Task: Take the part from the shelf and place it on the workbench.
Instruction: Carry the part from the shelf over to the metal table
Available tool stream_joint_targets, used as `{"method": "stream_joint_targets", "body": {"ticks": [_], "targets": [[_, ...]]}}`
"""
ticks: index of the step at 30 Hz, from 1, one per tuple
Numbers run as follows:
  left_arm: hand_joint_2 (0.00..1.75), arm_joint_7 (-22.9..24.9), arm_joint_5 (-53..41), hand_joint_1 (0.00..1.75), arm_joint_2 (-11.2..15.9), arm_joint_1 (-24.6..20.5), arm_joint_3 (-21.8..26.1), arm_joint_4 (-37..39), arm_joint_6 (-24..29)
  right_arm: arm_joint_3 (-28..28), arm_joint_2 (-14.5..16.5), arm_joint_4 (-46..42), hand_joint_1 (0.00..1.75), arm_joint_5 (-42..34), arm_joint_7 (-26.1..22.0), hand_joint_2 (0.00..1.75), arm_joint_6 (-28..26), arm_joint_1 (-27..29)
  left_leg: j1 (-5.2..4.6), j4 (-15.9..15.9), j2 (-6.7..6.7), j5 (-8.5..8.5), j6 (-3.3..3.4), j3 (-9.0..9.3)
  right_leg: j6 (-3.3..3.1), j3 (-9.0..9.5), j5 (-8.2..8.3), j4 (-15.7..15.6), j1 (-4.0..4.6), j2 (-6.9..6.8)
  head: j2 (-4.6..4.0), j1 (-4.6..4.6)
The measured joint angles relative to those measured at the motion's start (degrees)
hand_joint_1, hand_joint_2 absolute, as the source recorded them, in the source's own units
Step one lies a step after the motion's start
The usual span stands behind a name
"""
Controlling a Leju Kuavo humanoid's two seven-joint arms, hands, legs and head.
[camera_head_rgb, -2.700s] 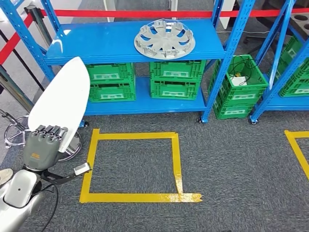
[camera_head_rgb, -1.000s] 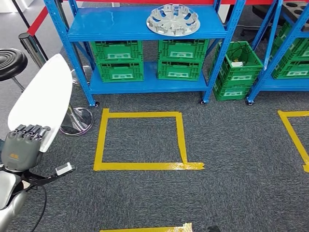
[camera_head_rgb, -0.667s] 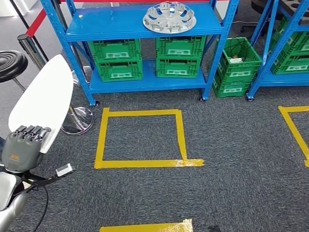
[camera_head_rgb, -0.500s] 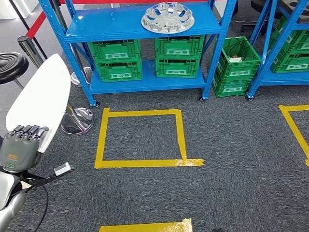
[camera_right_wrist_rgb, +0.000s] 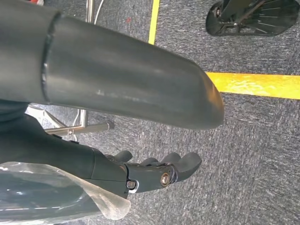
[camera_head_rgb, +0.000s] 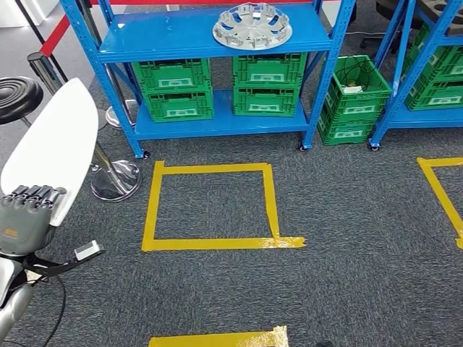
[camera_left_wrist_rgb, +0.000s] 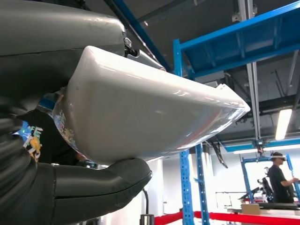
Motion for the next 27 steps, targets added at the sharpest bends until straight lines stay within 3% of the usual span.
{"method": "stream_joint_targets", "body": {"ticks": [7, 12, 14, 16, 17, 18, 19, 21, 22, 24, 27], "targets": [[1.75, 0.8, -0.1, 1.75, 0.7, -0.1, -0.8, 0.2, 0.0, 0.0, 0.0, 0.0, 0.0, 0.3, 0.2, 0.0, 0.4, 0.1, -0.24, 0.8, -0.01, -0.22, 0.57, -0.62, 0.49, 0.38, 0.24, 0.0, -0.3, -0.04, 0.0, -0.02], [1.75, 1.2, -0.2, 1.75, 1.4, -0.1, -1.1, 0.2, 0.0, 0.0, 0.0, 0.0, 0.0, 0.6, 0.2, 0.0, 0.4, 0.1, 0.01, 0.1, 0.1, 0.13, 1.49, -0.47, 1.28, 0.15, -0.34, 0.3, -0.3, -0.01, 0.0, 0.0], [1.75, 1.3, -0.2, 1.75, 1.5, -0.3, -1.3, 0.2, 0.0, 0.0, -0.1, 0.0, 0.0, 0.8, 0.2, 0.0, 0.4, 0.1, 0.37, -0.7, 0.23, 0.7, 1.94, -0.41, 1.67, -1.81, -3.16, 4.3, -0.32, 0.04, 0.0, 0.19], [1.75, 1.3, -0.3, 1.75, 1.5, -0.3, -1.5, 0.2, 0.0, 0.0, -0.1, 0.0, 0.0, 0.9, 0.2, 0.0, 0.5, 0.1, 0.38, -0.8, 0.25, 0.95, 2.03, -0.82, 2.04, -5.21, -6.98, 11.7, -0.54, 0.05, 0.0, 0.35], [1.75, 1.3, -0.3, 1.75, 1.5, -0.3, -1.7, 0.2, 0.0, 0.0, -0.1, 0.0, 0.0, 0.9, 0.2, 0.0, 0.5, 0.2, 0.41, -0.7, 0.25, 1.05, 1.92, -1.05, 2.25, -6.5, -7.99, 14.6, -0.71, 0.04, 0.0, 0.36], [1.75, 1.3, -0.3, 1.75, 1.5, -0.2, -1.9, 0.2, 0.0, 0.0, -0.1, 0.0, 0.0, 1.0, 0.3, 0.0, 0.6, 0.2, 0.48, -0.7, 0.25, 1.18, 1.75, -1.28, 2.45, -6.88, -7.94, 15.6, -0.89, 0.02, 0.0, 0.36], [1.75, 1.3, -0.3, 1.75, 1.4, -0.2, -2.1, 0.2, 0.0, 0.0, -0.1, 0.0, 0.0, 1.0, 0.3, 0.0, 0.6, 0.2, 0.61, -0.5, 0.24, 1.3, 1.54, -1.51, 2.68, -6.08, -6.82, 14.2, -1.08, 0.01, 0.0, 0.35], [1.75, 1.3, -0.3, 1.75, 1.5, -0.2, -2.2, 0.2, 0.0, 0.0, -0.1, 0.0, 0.0, 1.0, 0.3, 0.0, 0.6, 0.1, 0.94, 0.2, 0.2, 1.45, 0.9, -2.07, 3.15, -2.09, -3.55, 6.9, -1.5, 0.06, 0.0, 0.38], [1.75, 1.3, -0.3, 1.75, 1.5, -0.2, -2.3, 0.2, 0.0, 0.0, -0.1, 0.0, 0.0, 1.0, 0.3, 0.0, 0.6, 0.1, 0.98, 0.6, 0.13, 1.45, 0.46, -2.38, 3.09, -0.45, -2.45, 3.6, -1.59, 0.31, 0.0, 0.38], [1.75, 1.2, -0.2, 1.75, 1.6, -0.3, -2.3, 0.2, 0.1, 0.0, -0.1, 0.0, 0.0, 1.0, 0.4, 0.0, 0.6, 0.1, 0.92, 1.1, 0.0, 1.63, -0.45, -2.69, 2.31, 0.6, -1.94, 1.1, -1.49, 0.7, 0.01, 0.25], [1.75, 1.0, -0.2, 1.75, 1.8, -0.3, -2.3, 0.2, 0.2, 0.0, -0.1, 0.0, 0.0, 1.0, 0.5, 0.0, 0.6, 0.1, 1.18, 1.0, -0.1, 1.82, -1.45, -2.71, 0.55, 0.33, -1.12, 1.4, -1.28, 0.58, 0.0, 0.07]]}}
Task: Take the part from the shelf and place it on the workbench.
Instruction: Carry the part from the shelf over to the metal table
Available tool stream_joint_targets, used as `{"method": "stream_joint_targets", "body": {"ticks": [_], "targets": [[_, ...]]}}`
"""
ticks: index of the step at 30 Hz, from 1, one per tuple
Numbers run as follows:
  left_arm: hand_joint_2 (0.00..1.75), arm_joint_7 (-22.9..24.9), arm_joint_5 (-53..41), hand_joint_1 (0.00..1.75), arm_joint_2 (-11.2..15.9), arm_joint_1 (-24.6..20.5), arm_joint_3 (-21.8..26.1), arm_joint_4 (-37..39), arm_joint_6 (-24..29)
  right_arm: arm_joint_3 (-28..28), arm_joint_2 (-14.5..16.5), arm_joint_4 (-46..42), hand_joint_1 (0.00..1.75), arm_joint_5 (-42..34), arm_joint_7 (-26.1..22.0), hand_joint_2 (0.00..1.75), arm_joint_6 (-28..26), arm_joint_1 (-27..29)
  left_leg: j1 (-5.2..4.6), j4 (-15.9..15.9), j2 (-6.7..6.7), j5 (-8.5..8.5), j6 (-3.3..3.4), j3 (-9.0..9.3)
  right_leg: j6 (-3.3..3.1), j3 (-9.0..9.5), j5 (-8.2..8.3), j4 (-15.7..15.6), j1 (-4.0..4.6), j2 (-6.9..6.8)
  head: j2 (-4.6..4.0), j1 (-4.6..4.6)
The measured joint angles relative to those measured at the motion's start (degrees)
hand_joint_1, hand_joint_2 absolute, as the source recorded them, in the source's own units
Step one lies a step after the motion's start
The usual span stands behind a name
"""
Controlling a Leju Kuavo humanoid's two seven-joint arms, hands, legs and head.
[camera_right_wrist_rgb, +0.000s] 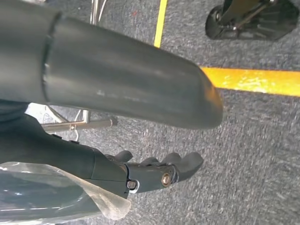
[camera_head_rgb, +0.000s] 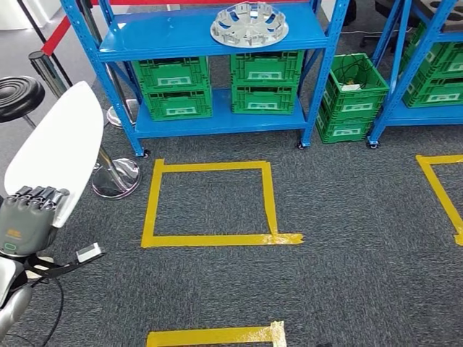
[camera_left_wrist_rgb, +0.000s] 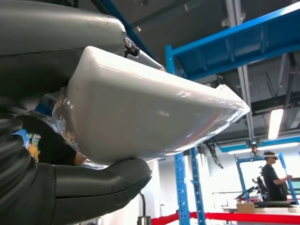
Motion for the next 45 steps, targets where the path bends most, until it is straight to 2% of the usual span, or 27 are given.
{"method": "stream_joint_targets", "body": {"ticks": [1, 2, 4, 5, 6, 7, 8, 9, 11, 12, 15, 21, 28, 30, 32, 33, 34, 35, 37, 38, 39, 40, 41, 42, 43, 44, 45], "targets": [[1.75, 0.0, 0.0, 1.75, 0.0, 0.0, 0.0, 0.0, 0.0, 0.0, 0.0, 0.0, 0.0, 0.0, 0.0, 0.0, 0.0, 0.0, 0.08, 1.0, 0.01, -1.02, -0.17, -0.4, -0.53, -0.05, 0.37, 0.0, 0.01, -0.11, 0.0, -0.05], [1.75, -0.1, 0.0, 1.75, 0.1, 0.0, 0.0, 0.0, 0.0, 0.0, 0.0, 0.0, 0.0, 0.0, 0.0, 0.0, 0.0, 0.0, 0.11, 3.4, 0.02, -2.89, -0.26, -1.27, -0.98, -0.18, 0.74, -0.1, 0.03, -0.22, 0.0, -0.11], [1.75, -0.1, 0.0, 1.75, 0.1, 0.0, -0.1, 0.0, 0.0, 0.0, 0.0, 0.0, 0.0, 0.0, 0.1, 0.0, 0.0, 0.0, 0.02, 11.2, 0.05, -7.72, -0.31, -3.88, -1.47, -0.69, 1.29, 0.0, 0.32, -0.31, 0.0, -0.19], [1.75, -0.1, 0.0, 1.75, 0.1, 0.0, -0.2, 0.0, 0.0, 0.0, 0.0, 0.0, 0.0, 0.0, 0.1, 0.0, 0.0, 0.1, -0.06, 15.0, 0.05, -9.5, -0.25, -5.01, -1.59, -1.0, 1.5, 0.0, 0.5, -0.35, 0.0, -0.2], [1.75, -0.1, 0.0, 1.75, 0.1, 0.1, -0.3, 0.0, 0.0, 0.0, 0.0, 0.0, 0.0, 0.0, 0.1, 0.0, 0.0, 0.2, -0.14, 17.1, 0.05, -10.33, -0.08, -5.38, -1.66, -1.26, 1.67, 0.0, 0.7, -0.37, 0.0, -0.21], [1.75, -0.1, 0.0, 1.75, 0.1, 0.1, -0.4, 0.0, 0.0, 0.0, 0.0, 0.0, 0.0, 0.0, 0.1, 0.0, 0.0, 0.2, -0.26, 17.1, 0.05, -10.16, 0.22, -4.72, -1.71, -1.45, 1.79, 0.0, 0.89, -0.38, 0.0, -0.2], [1.75, -0.1, 0.0, 1.75, 0.1, 0.0, -0.5, 0.0, 0.0, 0.0, 0.0, 0.0, 0.0, 0.0, 0.1, 0.0, 0.0, 0.2, -0.44, 14.7, 0.05, -9.05, 0.66, -2.96, -1.74, -1.55, 1.89, 0.0, 1.08, -0.37, 0.0, -0.21], [1.75, -0.1, 0.0, 1.75, 0.1, 0.0, -0.5, 0.0, 0.0, 0.0, 0.0, 0.0, 0.0, 0.0, 0.2, 0.0, 0.0, 0.2, -0.7, 10.7, 0.04, -7.51, 1.25, -0.43, -1.76, -1.58, 1.95, 0.0, 1.24, -0.36, 0.0, -0.21], [1.75, -0.2, 0.1, 1.75, 0.3, -0.2, -0.5, 0.0, 0.0, 0.0, 0.0, 0.0, 0.0, 0.0, 0.2, 0.0, 0.0, 0.1, -1.28, 3.4, 0.08, -5.76, 2.46, 3.85, -1.58, -1.74, 2.06, 0.1, 1.51, -0.37, 0.01, -0.12], [1.75, -0.2, 0.1, 1.75, 0.3, -0.2, -0.5, 0.0, 0.0, 0.0, 0.1, 0.0, 0.0, 0.1, 0.2, 0.0, 0.1, 0.1, -1.45, 1.4, 0.1, -5.54, 2.37, 4.81, -1.53, -1.91, 2.08, 0.1, 1.58, -0.4, 0.01, -0.04], [1.75, -0.2, 0.2, 1.75, 0.3, -0.2, -0.6, 0.0, 0.1, 0.0, 0.1, 0.0, 0.0, 0.1, 0.2, 0.0, 0.2, 0.1, -1.6, 0.5, 0.07, -5.42, 1.22, 4.8, -1.41, -2.36, 2.16, 0.3, 1.55, -0.52, 0.0, 0.04], [1.75, -0.3, 0.2, 1.75, 0.2, -0.2, -0.9, 0.0, 0.1, 0.0, 0.1, 0.0, 0.0, 0.3, 0.3, 0.0, 0.3, 0.0, -1.77, 0.6, 0.06, -5.17, 1.72, 4.54, -0.74, -2.4, 2.66, -0.1, 1.33, -0.48, 0.0, 0.05], [1.75, -1.0, 0.2, 1.75, 0.0, -0.1, -0.8, 0.0, 0.1, 0.0, 0.1, 0.0, 0.0, 1.0, 0.3, 0.0, 0.2, 0.0, -1.96, 0.6, 0.06, -4.95, 2.11, 4.38, -0.36, -2.51, 2.95, -0.2, 1.14, -0.49, 0.0, 0.03], [1.75, -1.0, 0.1, 1.75, 0.0, -0.1, -0.7, 0.0, 0.1, 0.0, 0.1, 0.0, 0.0, 1.4, 0.4, 0.0, -0.2, -0.1, -2.1, 0.7, 0.03, -4.92, 2.66, 4.24, 0.05, -2.41, 3.24, -0.5, 0.94, -0.6, 0.0, -0.02], [1.75, -1.1, 0.0, 1.75, 0.0, 0.1, -0.5, -0.1, 0.1, 0.1, 0.1, 0.0, 0.0, 1.9, 0.4, 0.0, -0.5, -0.2, -2.07, -0.4, -0.06, -4.26, 3.68, 4.56, 0.64, -2.21, 3.59, -1.1, 0.86, -0.77, 0.0, -0.05], [1.75, -1.1, -0.1, 1.75, 0.0, 0.1, -0.3, -0.1, 0.1, 0.1, 0.1, 0.0, 0.0, 2.2, 0.5, 0.0, -0.6, -0.2, -1.9, -1.4, -0.15, -3.62, 4.08, 4.95, 0.81, -2.36, 3.17, -1.0, 0.92, -0.76, 0.0, -0.03], [1.75, -1.1, -0.1, 1.75, 0.0, 0.2, -0.1, -0.2, 0.1, 0.2, 0.1, 0.0, 0.0, 2.4, 0.6, 0.0, -0.7, -0.3, -1.69, -2.4, -0.27, -2.98, 4.33, 5.27, 0.96, -2.93, 2.1, 0.2, 0.99, -0.72, 0.0, 0.04], [1.75, -1.1, -0.2, 1.75, -0.1, 0.2, 0.0, -0.2, 0.1, 0.2, 0.1, 0.0, 0.0, 2.7, 0.8, 0.0, -0.7, -0.3, -1.46, -3.0, -0.43, -2.48, 4.4, 5.42, 1.08, -4.07, 0.37, 2.7, 0.97, -0.65, 0.0, 0.09], [1.75, -1.1, -0.4, 1.75, -0.3, 0.6, 0.1, -0.2, 0.1, 0.5, 0.1, 0.0, 0.0, 3.2, 1.1, 0.0, -0.8, -0.3, -1.3, -3.1, -0.89, -2.11, 4.27, 4.95, 1.5, -7.17, -3.61, 10.1, 0.72, -0.59, 0.0, 0.15], [1.75, -1.1, -0.5, 1.75, -0.4, 0.8, 0.1, -0.2, 0.1, 0.6, 0.1, 0.0, 0.0, 3.3, 1.2, 0.0, -0.8, -0.3, -1.19, -3.0, -1.22, -2.0, 4.08, 4.62, 1.73, -8.29, -4.69, 12.9, 0.53, -0.6, 0.0, 0.15], [1.75, -1.0, -0.6, 1.75, -0.5, 1.0, 0.1, -0.2, 0.1, 0.8, 0.1, 0.0, 0.0, 3.4, 1.2, 0.0, -0.8, -0.3, -1.03, -2.8, -1.62, -1.87, 3.83, 4.28, 1.98, -8.45, -4.73, 13.7, 0.32, -0.59, 0.0, 0.15], [1.75, -1.0, -0.6, 1.75, -0.6, 1.2, 0.1, -0.2, 0.1, 1.0, 0.1, 0.0, 0.0, 3.5, 1.3, 0.0, -0.8, -0.3, -0.81, -2.6, -2.1, -1.76, 3.49, 3.92, 2.24, -7.34, -3.71, 12.0, 0.08, -0.51, 0.0, 0.14], [1.75, -1.0, -0.6, 1.75, -0.7, 1.2, 0.2, -0.2, 0.1, 1.1, 0.1, 0.0, 0.0, 3.5, 1.3, 0.0, -0.8, -0.3, -0.53, -2.2, -2.65, -1.69, 3.07, 3.53, 2.5, -5.12, -2.05, 8.4, -0.2, -0.15, 0.0, 0.16], [1.75, -1.0, -0.6, 1.75, -0.7, 1.3, 0.2, -0.3, 0.1, 1.1, 0.1, 0.0, 0.0, 3.5, 1.3, 0.0, -0.8, -0.4, -0.29, -1.7, -3.17, -1.67, 2.56, 3.12, 2.75, -2.78, -0.88, 4.5, -0.37, 0.79, 0.01, 0.2], [1.75, -1.0, -0.6, 1.75, -0.7, 1.3, 0.3, -0.3, 0.1, 1.2, 0.1, 0.0, 0.0, 3.5, 1.3, 0.0, -0.8, -0.4, -0.18, -1.2, -3.68, -1.78, 1.98, 2.68, 2.63, -0.89, -0.08, 1.3, -0.46, 1.72, 0.01, 0.23], [1.75, -1.0, -0.6, 1.75, -0.7, 1.4, 0.4, -0.4, 0.1, 1.2, 0.2, 0.0, 0.0, 3.5, 1.3, 0.0, -0.8, -0.4, -0.15, -0.8, -4.09, -1.83, 1.5, 2.34, 2.3, 0.1, 0.18, -0.4, -0.48, 2.34, 0.01, 0.17], [1.75, -1.0, -0.6, 1.75, -0.6, 1.4, 0.6, -0.5, 0.1, 1.2, 0.2, 0.0, 0.0, 3.5, 1.3, 0.0, -0.8, -0.4, -0.19, -0.6, -4.49, -1.81, 1.09, 2.15, 1.78, 0.31, 0.0, -0.7, -0.34, 2.57, 0.01, 0.05]]}}
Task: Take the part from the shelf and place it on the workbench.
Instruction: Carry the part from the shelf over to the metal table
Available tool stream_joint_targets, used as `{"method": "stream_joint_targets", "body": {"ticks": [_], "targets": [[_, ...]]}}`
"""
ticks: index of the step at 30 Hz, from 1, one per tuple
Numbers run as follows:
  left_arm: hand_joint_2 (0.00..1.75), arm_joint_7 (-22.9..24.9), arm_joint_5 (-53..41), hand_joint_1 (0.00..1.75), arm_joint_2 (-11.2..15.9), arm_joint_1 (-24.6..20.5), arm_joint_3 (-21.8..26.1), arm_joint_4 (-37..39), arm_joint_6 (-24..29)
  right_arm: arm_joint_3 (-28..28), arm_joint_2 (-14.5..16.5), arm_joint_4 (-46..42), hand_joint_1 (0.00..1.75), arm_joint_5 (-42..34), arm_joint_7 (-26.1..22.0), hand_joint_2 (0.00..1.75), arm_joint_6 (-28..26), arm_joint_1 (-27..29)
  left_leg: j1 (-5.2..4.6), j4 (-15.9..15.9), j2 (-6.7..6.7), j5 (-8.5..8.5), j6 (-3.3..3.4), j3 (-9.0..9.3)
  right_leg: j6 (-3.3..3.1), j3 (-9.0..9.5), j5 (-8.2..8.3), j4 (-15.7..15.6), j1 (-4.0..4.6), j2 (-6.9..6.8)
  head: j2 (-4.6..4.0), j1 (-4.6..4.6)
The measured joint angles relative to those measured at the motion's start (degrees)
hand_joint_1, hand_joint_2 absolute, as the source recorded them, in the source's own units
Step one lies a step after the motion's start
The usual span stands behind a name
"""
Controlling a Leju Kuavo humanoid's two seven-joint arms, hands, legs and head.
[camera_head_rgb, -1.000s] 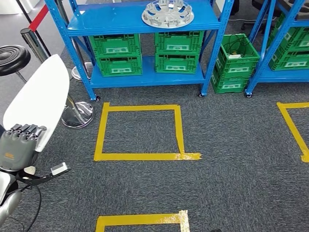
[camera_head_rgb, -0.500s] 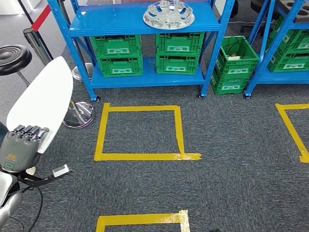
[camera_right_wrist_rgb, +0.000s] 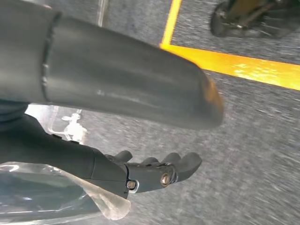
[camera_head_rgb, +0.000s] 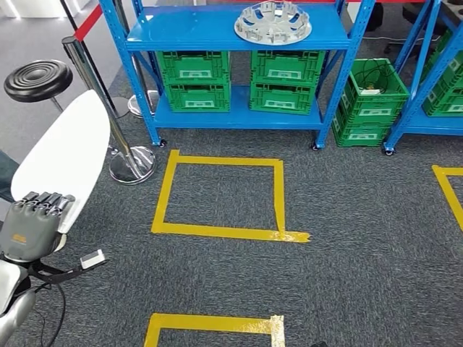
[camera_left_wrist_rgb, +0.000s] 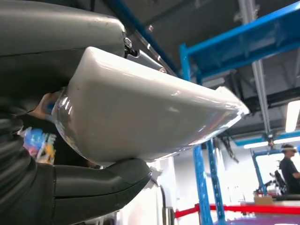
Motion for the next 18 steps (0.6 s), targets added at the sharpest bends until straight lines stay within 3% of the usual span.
{"method": "stream_joint_targets", "body": {"ticks": [2, 4, 7, 8, 9, 10, 11, 13, 14, 15, 17, 18], "targets": [[1.75, 0.0, 0.1, 1.75, 0.0, 0.2, 0.5, -0.1, 0.0, 0.0, 0.0, 0.0, 0.0, 0.0, 0.0, 0.0, 0.0, 0.0, 0.1, -0.1, -0.8, 0.41, -0.59, -0.14, -1.25, 0.06, 0.37, 0.2, 0.08, -1.2, -0.01, -0.3], [1.75, 0.1, 0.4, 1.75, 0.0, 0.6, 1.3, -0.2, 0.0, 0.0, 0.0, 0.0, 0.0, -0.1, -0.2, 0.0, 0.0, 0.0, 0.13, 1.5, 0.28, -0.62, -0.95, -0.88, -2.19, 0.15, 0.82, 0.2, 0.11, -2.44, -0.01, -0.57], [1.75, -0.8, 0.9, 1.75, -0.6, 1.3, 3.0, -0.6, 0.0, 0.0, 0.0, 0.0, 0.0, 0.1, -0.6, 0.0, -0.1, 0.0, 0.0, 11.9, 3.54, -6.89, -1.09, -5.08, -2.9, -0.42, 1.27, 0.2, 0.46, -4.29, -0.01, -0.97], [1.75, -1.3, 1.1, 1.75, -1.0, 1.6, 3.8, -0.8, 0.0, 0.0, 0.0, 0.0, 0.0, 0.3, -0.6, 0.0, -0.2, 0.0, 0.0, 15.5, 3.87, -8.55, -1.09, -6.38, -2.95, -0.62, 1.34, 0.2, 0.58, -4.95, -0.01, -0.96], [1.75, -1.9, 1.2, 1.75, -1.4, 1.9, 4.5, -0.9, 0.0, 0.0, 0.0, 0.0, 0.0, 0.4, -0.6, 0.0, -0.2, 0.0, 0.0, 17.3, 3.99, -9.16, -1.0, -6.75, -2.96, -0.76, 1.38, 0.2, 0.68, -5.63, -0.01, -0.97], [1.75, -2.2, 1.2, 1.75, -1.7, 2.2, 5.1, -1.0, 0.0, 0.0, 0.0, 0.0, 0.0, 0.6, -0.6, 0.0, -0.3, 0.0, -0.02, 16.9, 4.12, -8.74, -0.84, -6.02, -2.95, -0.83, 1.4, 0.2, 0.77, -6.33, -0.01, -0.97], [1.75, -2.4, 1.2, 1.75, -2.0, 2.4, 5.7, -1.2, 0.0, 0.0, 0.0, 0.0, 0.0, 0.6, -0.6, 0.0, -0.3, -0.1, -0.1, 14.0, 4.52, -7.4, -0.56, -4.1, -2.94, -0.82, 1.41, 0.2, 0.86, -7.07, -0.01, -0.96], [1.75, -2.6, 1.3, 1.75, -2.4, 2.5, 6.6, -1.6, 0.0, 0.0, 0.0, -0.1, 0.0, 0.7, -0.7, 0.0, -0.3, -0.2, -0.57, 5.7, 6.92, -4.62, 0.21, 0.91, -2.78, -0.67, 1.35, 0.2, 1.1, -8.5, -0.01, -0.93], [1.75, -2.8, 1.3, 1.75, -2.5, 2.5, 7.1, -1.8, 0.0, 0.0, 0.0, -0.1, 0.0, 0.8, -0.7, 0.0, -0.5, -0.3, -0.88, 2.7, 7.95, -3.86, 0.56, 2.51, -2.54, -0.61, 1.32, 0.2, 1.2, -9.1, -0.01, -0.93], [1.75, -3.0, 1.4, 1.75, -2.7, 2.6, 7.5, -2.0, 0.0, 0.0, 0.0, -0.2, 0.0, 0.8, -0.7, 0.0, -0.7, -0.4, -1.16, 1.2, 8.53, -3.63, 0.83, 3.16, -2.23, -0.55, 1.29, 0.2, 1.24, -9.7, -0.01, -0.9], [1.75, -3.6, 1.5, 1.75, -3.0, 2.8, 8.2, -2.3, 0.0, 0.0, -0.1, -0.2, 0.0, 0.9, -0.7, 0.0, -1.2, -0.7, -1.46, 0.9, 7.48, -3.46, 1.28, 2.78, -1.42, -0.31, 1.31, -0.1, 1.19, -10.89, -0.01, -0.92], [1.75, -3.8, 1.5, 1.75, -3.1, 2.9, 8.5, -2.5, 0.0, 0.0, -0.2, -0.2, 0.0, 0.9, -0.7, 0.0, -1.4, -0.9, -1.38, 0.6, 6.8, -3.21, 1.56, 2.74, -0.98, -0.3, 1.17, -0.1, 1.11, -10.66, -0.01, -0.9]]}}
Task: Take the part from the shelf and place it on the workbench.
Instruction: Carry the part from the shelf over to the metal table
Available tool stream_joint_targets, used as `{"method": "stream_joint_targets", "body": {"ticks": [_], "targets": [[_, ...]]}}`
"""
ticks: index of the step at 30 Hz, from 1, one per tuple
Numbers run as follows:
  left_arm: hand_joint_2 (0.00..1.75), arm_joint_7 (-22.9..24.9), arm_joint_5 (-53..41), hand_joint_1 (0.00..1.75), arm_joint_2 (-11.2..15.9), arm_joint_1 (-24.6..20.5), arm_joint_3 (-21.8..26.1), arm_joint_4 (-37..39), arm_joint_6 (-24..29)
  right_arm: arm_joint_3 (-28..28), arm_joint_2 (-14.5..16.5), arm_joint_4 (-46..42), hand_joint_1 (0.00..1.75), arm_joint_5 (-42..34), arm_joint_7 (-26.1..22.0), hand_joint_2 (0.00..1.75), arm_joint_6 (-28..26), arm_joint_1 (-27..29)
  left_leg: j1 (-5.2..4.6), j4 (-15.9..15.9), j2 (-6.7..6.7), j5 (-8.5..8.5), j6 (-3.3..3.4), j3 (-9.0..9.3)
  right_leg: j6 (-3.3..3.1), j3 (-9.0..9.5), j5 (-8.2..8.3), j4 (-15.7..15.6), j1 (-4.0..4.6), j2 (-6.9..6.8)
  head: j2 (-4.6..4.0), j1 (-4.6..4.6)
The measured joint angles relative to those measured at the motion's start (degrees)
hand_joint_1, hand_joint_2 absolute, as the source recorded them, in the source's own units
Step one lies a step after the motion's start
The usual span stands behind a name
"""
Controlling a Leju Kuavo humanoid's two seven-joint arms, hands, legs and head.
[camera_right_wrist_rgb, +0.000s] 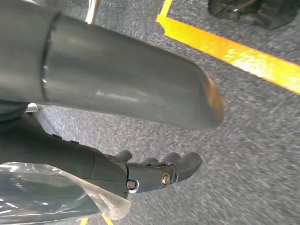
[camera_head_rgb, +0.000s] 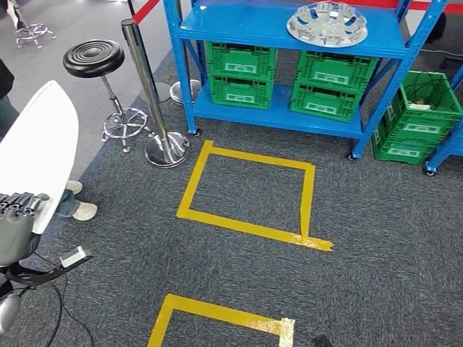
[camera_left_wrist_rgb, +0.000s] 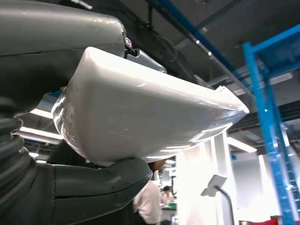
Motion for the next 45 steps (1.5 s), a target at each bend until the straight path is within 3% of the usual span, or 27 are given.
{"method": "stream_joint_targets", "body": {"ticks": [2, 4, 6, 7, 8, 9, 11, 13, 15, 17, 19, 21, 22, 23, 24, 25, 27, 28, 31, 34, 36, 38, 40, 42, 43, 45], "targets": [[1.75, -0.3, 0.1, 1.75, -0.1, 0.1, 0.5, -0.3, 0.0, 0.0, -0.3, 0.0, 0.0, 0.0, 0.0, 0.0, -0.2, -0.2, 0.31, -0.6, -1.28, 0.62, 0.68, 0.02, 0.64, -1.04, -1.72, 2.2, -0.15, 3.02, 0.01, 0.09], [1.75, -0.4, 0.2, 1.75, -0.3, 0.3, 0.7, -0.6, 0.0, 0.0, -0.7, 0.0, 0.0, -0.1, 0.0, 0.0, -0.2, 0.0, 0.4, -0.7, -2.52, 0.96, 1.09, -0.16, 0.82, -4.27, -5.28, 8.9, -0.22, 6.52, 0.01, 0.22], [1.75, -0.4, 0.3, 1.75, -0.4, 1.0, 0.7, -0.7, 0.0, 0.0, -0.9, 0.0, 0.0, -0.4, -0.3, 0.0, 0.0, 0.5, 0.17, -0.7, -4.03, 1.06, 1.23, -0.37, 0.72, -7.58, -7.42, 15.4, -0.13, 7.31, 0.0, 0.29], [1.75, -0.3, 0.4, 1.75, -0.5, 1.6, 0.7, -0.9, 0.0, 0.0, -0.9, 0.0, 0.0, -0.4, -0.6, 0.0, 0.0, 0.9, 0.04, -0.7, -4.87, 1.09, 1.26, -0.41, 0.55, -8.09, -6.87, 16.0, -0.07, 7.41, 0.0, 0.3], [1.75, -0.3, 0.4, 1.75, -0.5, 2.2, 0.8, -1.2, 0.0, 0.0, -1.0, 0.0, 0.0, -0.4, -0.8, 0.0, -0.1, 1.2, -0.08, -0.7, -5.72, 1.11, 1.28, -0.41, 0.28, -7.52, -5.26, 14.3, 0.0, 7.59, 0.0, 0.3], [1.75, -0.3, 0.4, 1.75, -0.6, 2.7, 0.8, -1.5, 0.0, 0.0, -1.0, 0.0, 0.0, -0.4, -1.1, 0.0, -0.2, 1.5, -0.19, -0.6, -6.57, 1.13, 1.27, -0.39, -0.09, -5.98, -2.92, 10.7, 0.09, 8.09, 0.0, 0.29], [1.75, -0.3, 0.5, 1.75, -0.7, 3.3, 1.0, -2.2, 0.0, 0.0, -1.0, 0.1, 0.0, -0.3, -1.5, 0.0, -0.5, 1.7, -0.3, -0.5, -8.04, 1.19, 1.07, -0.53, -0.99, -2.39, 0.3, 2.9, 0.09, 10.72, 0.0, 0.19], [1.75, -0.3, 0.5, 1.75, -0.8, 3.7, 1.0, -2.6, 0.0, 0.0, -1.0, 0.1, 0.0, -0.3, -1.7, 0.0, -0.7, 1.7, -0.13, -0.4, -9.34, 1.42, 0.52, -0.99, -1.35, -0.63, 0.87, -0.4, 0.1, 12.22, 0.0, 0.12], [1.75, -0.3, 0.5, 1.75, -0.8, 4.2, 1.1, -2.9, 0.0, 0.0, -0.9, 0.2, 0.0, -0.3, -1.7, 0.0, -0.7, 1.7, 0.13, -0.3, -10.36, 1.67, -0.16, -1.42, -1.44, -0.29, 1.07, -0.8, 0.14, 10.93, 0.01, 0.15], [1.75, -0.1, 0.3, 1.75, -0.5, 4.4, 1.1, -3.2, 0.0, 0.0, -0.7, 0.2, 0.0, -0.1, -1.7, 0.0, -0.9, 1.8, 0.02, 1.3, -8.1, 0.6, -0.73, -2.32, -1.91, 0.01, 1.31, -1.3, -0.08, 9.32, 0.01, -0.11], [1.75, 0.3, 0.0, 1.75, -0.2, 4.1, 1.0, -3.3, 0.0, 0.0, -0.7, 0.2, 0.0, 0.2, -1.7, 0.0, -1.1, 2.0, 0.09, 7.2, -4.31, -2.63, -1.34, -5.08, -2.25, 0.2, 1.32, -1.6, -0.2, 7.64, 0.0, -0.45], [1.75, 0.6, -0.2, 1.75, -0.1, 3.8, 0.8, -3.3, 0.0, 0.0, -0.7, 0.2, 0.0, 0.3, -1.6, 0.0, -1.3, 2.2, 0.57, 14.6, -2.94, -5.65, -1.94, -8.57, -2.29, 0.23, 1.15, -1.6, -0.17, 5.99, 0.0, -0.56], [1.75, 0.7, -0.2, 1.75, -0.1, 3.6, 0.6, -3.3, 0.0, 0.0, -0.6, 0.2, 0.0, 0.3, -1.6, 0.0, -1.3, 2.3, 0.8, 16.3, -2.73, -5.83, -2.16, -9.33, -2.2, 0.29, 1.03, -1.5, -0.17, 5.15, 0.0, -0.57], [1.75, 0.7, -0.2, 1.75, -0.1, 3.4, 0.4, -3.2, 0.0, 0.0, -0.6, 0.2, 0.0, 0.3, -1.6, 0.0, -1.3, 2.4, 0.97, 15.6, -2.5, -4.87, -2.33, -8.94, -2.06, 0.4, 0.9, -1.5, -0.2, 4.31, 0.0, -0.58], [1.75, 0.7, -0.2, 1.75, 0.0, 3.0, 0.1, -3.2, 0.0, 0.0, -0.6, 0.2, 0.0, 0.2, -1.5, 0.0, -1.3, 2.5, 1.1, 12.8, -2.03, -3.03, -2.43, -7.42, -1.87, 0.59, 0.74, -1.5, -0.23, 3.5, 0.0, -0.58], [1.75, 0.8, 0.0, 1.75, 0.0, 2.4, -0.1, -3.2, 0.0, -0.1, -0.6, 0.2, 0.0, -0.1, -1.6, 0.0, -1.0, 2.5, 1.14, 8.5, -0.72, -1.0, -2.44, -5.18, -1.6, 0.85, 0.53, -1.5, -0.18, 2.74, 0.0, -0.58], [1.75, 0.7, 0.5, 1.75, 0.0, 0.8, -0.6, -3.2, 0.0, -0.2, -0.6, 0.3, 0.0, -1.1, -1.8, 0.0, 0.2, 2.5, 0.75, 1.8, 1.9, 1.05, -1.84, -1.77, -0.93, 1.12, 0.03, -1.4, 0.21, 1.4, 0.0, -0.63], [1.75, 0.5, 0.7, 1.75, 0.0, 0.0, -0.7, -3.2, 0.0, -0.3, -0.7, 0.4, 0.0, -1.7, -2.0, 0.0, 1.2, 2.5, 0.55, 0.4, 2.57, 1.1, -1.36, -1.13, -0.6, 1.3, -0.22, -1.4, 0.43, 0.77, 0.0, -0.57], [1.75, 0.1, 1.0, 1.75, -0.1, -1.2, -0.8, -3.1, 0.0, -1.1, -1.0, 0.6, 0.0, -3.6, -2.2, 0.0, 2.0, 2.6, 0.33, 0.2, 0.74, 0.82, -0.1, -1.27, 0.25, 2.1, -0.74, -1.6, 0.46, -0.98, 0.0, -0.39], [1.75, 0.0, 0.9, 1.75, -0.1, -1.3, -0.8, -3.0, 0.0, -1.5, -1.0, 0.7, 0.0, -4.2, -2.2, 0.0, 1.5, 2.6, 0.38, 0.0, 0.11, 0.94, 0.25, -1.23, 0.58, 2.29, -0.9, -1.7, 0.35, -1.33, 0.0, -0.4], [1.75, 0.1, 0.7, 1.75, -0.2, -1.3, -0.8, -3.1, 0.0, -1.7, -1.1, 0.8, 0.0, -4.7, -2.3, 0.0, 1.1, 2.7, 0.53, -0.1, -0.14, 1.03, 0.44, -1.17, 0.82, 1.91, -1.39, -1.1, 0.2, 0.39, 0.0, -0.32], [1.75, 1.0, -0.8, 1.75, -0.8, -0.4, -0.8, -3.8, 0.0, -3.4, -2.0, 1.8, 0.0, -6.9, -2.4, 0.0, -0.6, 3.3, 0.48, -0.1, -2.01, 1.0, 1.12, -1.14, 0.95, -3.19, -5.7, 8.6, 0.0, 4.75, 0.0, -0.15], [1.75, 2.1, -2.2, 1.75, -1.5, 0.9, -0.6, -4.7, 0.0, -5.4, -3.1, 2.9, 0.0, -9.1, -2.4, 0.0, -1.9, 4.1, 0.29, -0.1, -4.58, 0.84, 1.65, -1.04, 0.75, -7.88, -7.8, 16.6, -0.06, 7.5, 0.0, -0.06], [1.75, 2.4, -2.5, 1.75, -1.8, 1.7, -0.4, -5.3, 0.0, -6.2, -3.7, 3.4, 0.0, -9.6, -2.4, 0.0, -2.0, 4.6, 0.29, 0.0, -6.35, 0.68, 1.51, -0.75, 0.49, -6.03, -3.09, 10.6, -0.16, 8.38, 0.0, -0.05], [1.75, 2.5, -2.6, 1.75, -1.9, 1.9, -0.4, -5.6, 0.0, -6.6, -3.9, 3.7, 0.0, -9.9, -2.4, 0.0, -2.0, 4.7, 0.27, 0.1, -7.15, 0.56, 1.34, -0.72, 0.32, -4.49, -0.88, 6.5, -0.32, 10.03, 0.0, -0.05], [1.75, 2.6, -2.5, 1.75, -2.0, 2.2, -0.2, -5.9, 0.0, -7.3, -4.3, 4.1, 0.0, -10.6, -3.0, 0.0, -1.9, 4.7, 0.31, 0.4, -8.62, 0.44, 0.79, -1.1, 0.15, -2.16, 1.17, 1.0, -0.65, 12.81, 0.0, -0.08]]}}
